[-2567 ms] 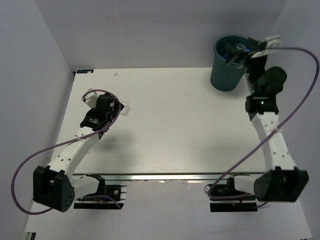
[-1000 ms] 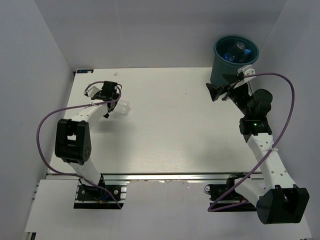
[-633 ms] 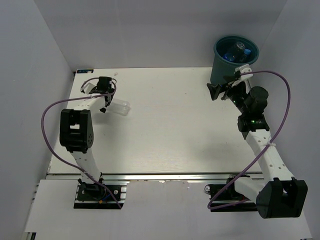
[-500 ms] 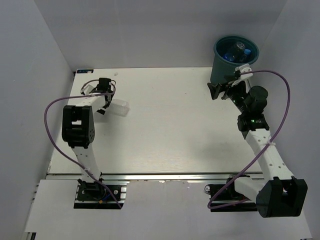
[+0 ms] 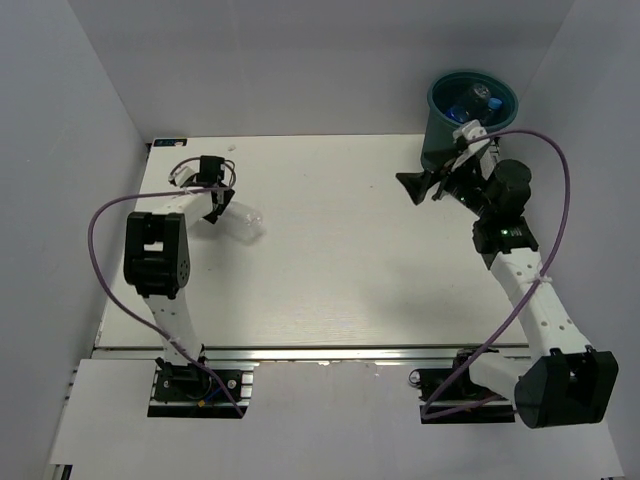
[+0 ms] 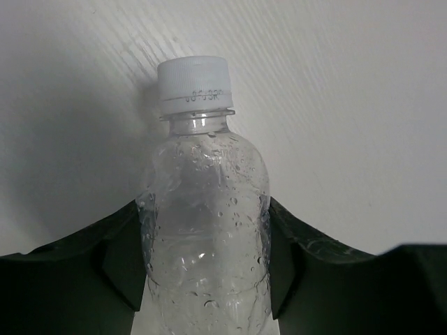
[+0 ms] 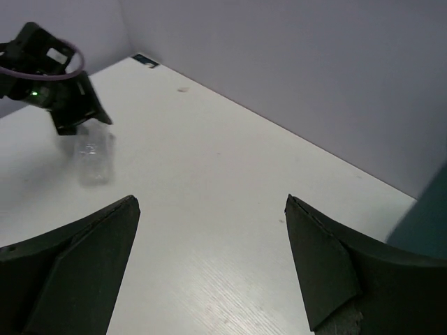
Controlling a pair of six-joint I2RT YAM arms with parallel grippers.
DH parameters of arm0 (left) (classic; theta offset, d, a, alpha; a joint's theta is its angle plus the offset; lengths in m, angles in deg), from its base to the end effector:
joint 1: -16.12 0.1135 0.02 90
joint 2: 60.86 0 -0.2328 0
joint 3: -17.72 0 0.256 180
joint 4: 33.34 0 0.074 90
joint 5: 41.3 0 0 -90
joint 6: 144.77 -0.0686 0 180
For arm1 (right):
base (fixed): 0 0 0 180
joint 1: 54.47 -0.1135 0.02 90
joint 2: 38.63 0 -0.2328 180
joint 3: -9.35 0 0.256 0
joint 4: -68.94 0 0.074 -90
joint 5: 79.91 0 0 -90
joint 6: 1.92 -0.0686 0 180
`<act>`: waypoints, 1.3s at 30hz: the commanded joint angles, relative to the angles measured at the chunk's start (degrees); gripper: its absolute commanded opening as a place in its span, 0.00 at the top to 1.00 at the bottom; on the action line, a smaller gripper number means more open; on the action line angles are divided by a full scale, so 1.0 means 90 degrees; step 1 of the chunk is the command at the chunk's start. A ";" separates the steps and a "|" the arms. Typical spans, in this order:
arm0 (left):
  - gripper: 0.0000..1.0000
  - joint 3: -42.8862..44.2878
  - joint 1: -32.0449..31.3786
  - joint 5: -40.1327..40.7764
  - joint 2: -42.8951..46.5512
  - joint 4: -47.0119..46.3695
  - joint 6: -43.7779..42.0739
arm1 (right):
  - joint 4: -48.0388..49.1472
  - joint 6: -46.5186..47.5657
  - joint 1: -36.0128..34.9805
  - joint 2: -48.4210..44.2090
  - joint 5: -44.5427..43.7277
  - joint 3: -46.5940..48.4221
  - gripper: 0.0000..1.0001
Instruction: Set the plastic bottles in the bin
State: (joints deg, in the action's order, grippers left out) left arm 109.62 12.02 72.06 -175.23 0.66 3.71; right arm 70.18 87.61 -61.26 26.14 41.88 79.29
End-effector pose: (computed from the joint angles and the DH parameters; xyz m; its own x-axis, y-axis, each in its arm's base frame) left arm 0.4291 -0.0035 0.1135 -0.3044 -0.7628 -0.5705 -0.7887 0.5377 -0.2981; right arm 0.3008 0.0722 0.3619 0.1058 0.0196 -0.9942 -0.6212 0.7820 -0.0507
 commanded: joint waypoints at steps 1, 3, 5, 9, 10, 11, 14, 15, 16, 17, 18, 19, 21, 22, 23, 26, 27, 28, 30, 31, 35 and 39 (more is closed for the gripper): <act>0.74 -0.0577 -0.0470 -0.0272 0.1513 -0.0533 -0.0267 | 0.0212 -0.0104 -0.0979 -0.0292 0.0532 -0.0228 0.11; 0.74 -0.0833 -0.0793 -0.0115 0.2324 -0.0563 -0.0228 | 0.0232 -0.0104 -0.1548 -0.0273 0.0413 -0.0346 0.11; 0.74 -0.1136 -0.1437 0.0108 0.3132 -0.0534 -0.0267 | 0.0223 -0.0280 -0.2203 -0.0137 0.0549 -0.0415 0.11; 0.72 -0.2004 -0.2571 0.0852 0.4414 -0.1157 -0.0209 | 0.0037 -0.0358 -0.3142 0.0020 0.0073 -0.0503 0.11; 0.72 -0.2180 -0.2814 0.0843 0.4590 -0.1304 -0.0170 | 0.0046 -0.0416 -0.3413 0.0029 -0.0161 -0.0483 0.11; 0.72 -0.2501 -0.2922 0.0698 0.4766 -0.1663 -0.0169 | 0.0114 -0.0803 -0.3522 0.0039 -0.0376 -0.0483 0.11; 0.72 -0.2835 -0.3235 0.0453 0.5139 -0.2143 -0.0296 | 0.0543 -0.1769 -0.3640 0.0020 -0.0845 -0.0532 0.11; 0.73 -0.2846 -0.3323 0.0384 0.5178 -0.2203 -0.0335 | 0.0796 -0.1851 -0.3737 0.0010 -0.1040 -0.0590 0.11; 0.73 -0.2836 -0.3508 0.0384 0.5188 -0.2223 -0.0413 | 0.0818 -0.1900 -0.3815 0.0020 -0.1158 -0.0629 0.11; 0.73 -0.2826 -0.3596 0.0393 0.5207 -0.2223 -0.0481 | 0.0799 -0.1969 -0.3874 0.0097 -0.1304 -0.0601 0.11; 0.72 -0.2855 -0.3675 0.0403 0.5207 -0.2542 -0.0550 | 0.0750 -0.2037 -0.3933 0.0156 -0.1480 -0.0571 0.11; 0.73 -0.2856 -0.3792 0.0403 0.5198 -0.2594 -0.0579 | 0.0634 -0.2047 -0.4001 0.0340 -0.1549 -0.0465 0.11; 0.72 -0.2865 -0.3861 0.0374 0.5188 -0.2730 -0.0609 | 0.0477 -0.2125 -0.4041 0.0565 -0.1763 -0.0328 0.11; 0.72 -0.2865 -0.3919 0.0364 0.5178 -0.2760 -0.0638 | 0.0370 -0.2145 -0.4060 0.0808 -0.1813 -0.0211 0.11; 0.72 -0.2865 -0.3939 0.0354 0.5188 -0.2818 -0.0648 | 0.0311 -0.2203 -0.4060 0.0946 -0.1862 -0.0152 0.11; 0.70 -0.2953 -0.4017 0.0286 0.5178 -0.3081 -0.0794 | 0.0261 -0.2291 -0.4090 0.1482 -0.1678 0.0102 0.11; 0.70 -0.2982 -0.4017 0.0189 0.5168 -0.3121 -0.0833 | 0.0290 -0.2311 -0.4119 0.1726 -0.1396 0.0161 0.11; 0.69 -0.2982 -0.4027 0.0188 0.5149 -0.3141 -0.0843 | 0.0310 -0.2321 -0.4138 0.1729 -0.1229 0.0239 0.11; 0.67 -0.3012 -0.4027 0.0091 0.5129 -0.3258 -0.0892 | 0.0398 -0.2369 -0.4177 0.2031 -0.0946 0.0405 0.19; 0.65 -0.3060 -0.4027 0.0042 0.5129 -0.3316 -0.0950 | 0.0466 -0.2418 -0.4187 0.2148 -0.0915 0.0425 0.26; 0.44 -0.3100 -0.4037 0.0110 0.5207 -0.3356 -0.1107 | 0.0798 -0.2448 -0.4168 0.2149 -0.1353 0.0279 0.78; 0.02 -0.2895 -0.4027 0.0771 0.5363 -0.2938 -0.1380 | 0.0332 -0.2370 -0.3809 0.2071 -0.2154 0.0346 0.80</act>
State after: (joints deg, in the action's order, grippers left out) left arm 81.29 -23.69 75.93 -129.63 -25.94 -7.26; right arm 73.32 65.42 -98.48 45.77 28.62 80.64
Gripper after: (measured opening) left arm 0.974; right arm 0.505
